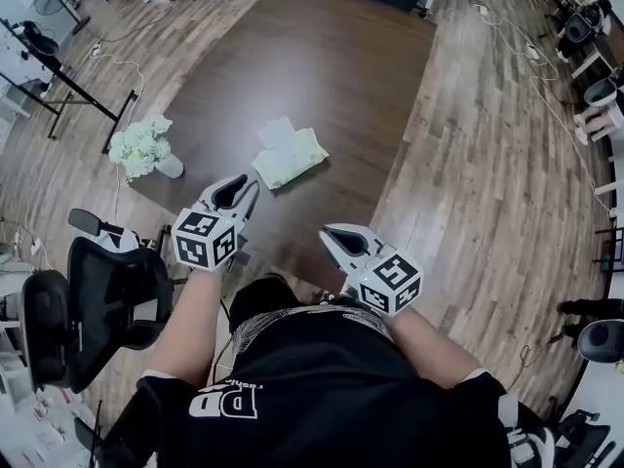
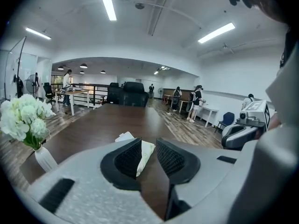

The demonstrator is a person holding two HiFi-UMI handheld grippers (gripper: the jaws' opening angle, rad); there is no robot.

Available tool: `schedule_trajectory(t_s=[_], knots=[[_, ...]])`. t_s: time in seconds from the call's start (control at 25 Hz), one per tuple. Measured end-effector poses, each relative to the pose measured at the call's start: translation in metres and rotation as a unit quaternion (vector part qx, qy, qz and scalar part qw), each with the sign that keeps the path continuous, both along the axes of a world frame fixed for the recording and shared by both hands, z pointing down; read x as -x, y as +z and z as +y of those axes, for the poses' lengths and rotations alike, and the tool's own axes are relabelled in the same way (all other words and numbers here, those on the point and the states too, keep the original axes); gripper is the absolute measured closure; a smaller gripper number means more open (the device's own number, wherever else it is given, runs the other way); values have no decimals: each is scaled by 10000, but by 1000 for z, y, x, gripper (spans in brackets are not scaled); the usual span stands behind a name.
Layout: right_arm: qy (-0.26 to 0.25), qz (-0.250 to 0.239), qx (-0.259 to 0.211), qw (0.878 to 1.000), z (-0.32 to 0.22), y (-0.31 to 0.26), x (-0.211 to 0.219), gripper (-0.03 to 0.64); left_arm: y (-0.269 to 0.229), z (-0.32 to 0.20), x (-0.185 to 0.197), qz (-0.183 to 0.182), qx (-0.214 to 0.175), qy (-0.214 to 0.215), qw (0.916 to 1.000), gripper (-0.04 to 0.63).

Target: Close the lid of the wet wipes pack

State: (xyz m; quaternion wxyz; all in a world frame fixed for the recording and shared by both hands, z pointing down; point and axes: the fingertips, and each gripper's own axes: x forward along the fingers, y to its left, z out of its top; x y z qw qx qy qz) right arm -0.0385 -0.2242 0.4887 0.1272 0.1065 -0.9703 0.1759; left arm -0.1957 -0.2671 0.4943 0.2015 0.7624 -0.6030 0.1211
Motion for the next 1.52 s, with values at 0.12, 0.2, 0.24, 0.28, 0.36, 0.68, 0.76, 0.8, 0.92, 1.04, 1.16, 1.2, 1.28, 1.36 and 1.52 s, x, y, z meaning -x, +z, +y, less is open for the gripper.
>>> schedule_trajectory(t_s=[0.12,0.2,0.24,0.28,0.36,0.68,0.76,0.8,0.92,1.04,1.16,1.2,1.28,1.36,1.52], knots=[[59,-48,37,10000,-1,-1,-3,612,-2,-8,1,-98,25,70,9999,500],[124,-65,32,9999,-3,-2,-4,612,-1,-15,3,-148,86,155,9997,500],[171,-65,32,9998,-4,-2,-3,612,1,-19,5,-167,121,196,9996,500],[226,-64,35,9997,-7,-2,-3,612,2,-23,8,-182,161,236,9994,500],[346,-57,46,9994,-11,-3,-1,612,6,-33,12,-220,238,332,9989,495],[938,58,47,9956,-26,2,10,612,33,-87,40,-349,480,780,9952,488],[1097,106,66,9939,-30,5,15,612,44,-100,47,-352,571,895,9937,488],[1171,130,77,9930,-32,6,18,612,49,-107,51,-364,616,957,9928,488],[1347,211,126,9906,-36,11,27,612,64,-126,62,-419,751,1118,9900,488],[1485,322,190,9882,-37,17,33,612,77,-142,69,-468,898,1274,9867,486],[1629,415,228,9855,-39,22,35,612,90,-156,73,-477,1012,1428,9834,483],[1684,433,238,9845,-41,23,35,612,94,-160,74,-474,1060,1481,9821,482],[1792,453,258,9824,-44,25,35,612,101,-167,74,-468,1177,1596,9790,476],[1881,471,274,9806,-47,26,34,612,107,-173,71,-490,1259,1702,9761,465],[2011,482,283,9780,-51,26,33,612,116,-183,65,-538,1346,1855,9719,464]])
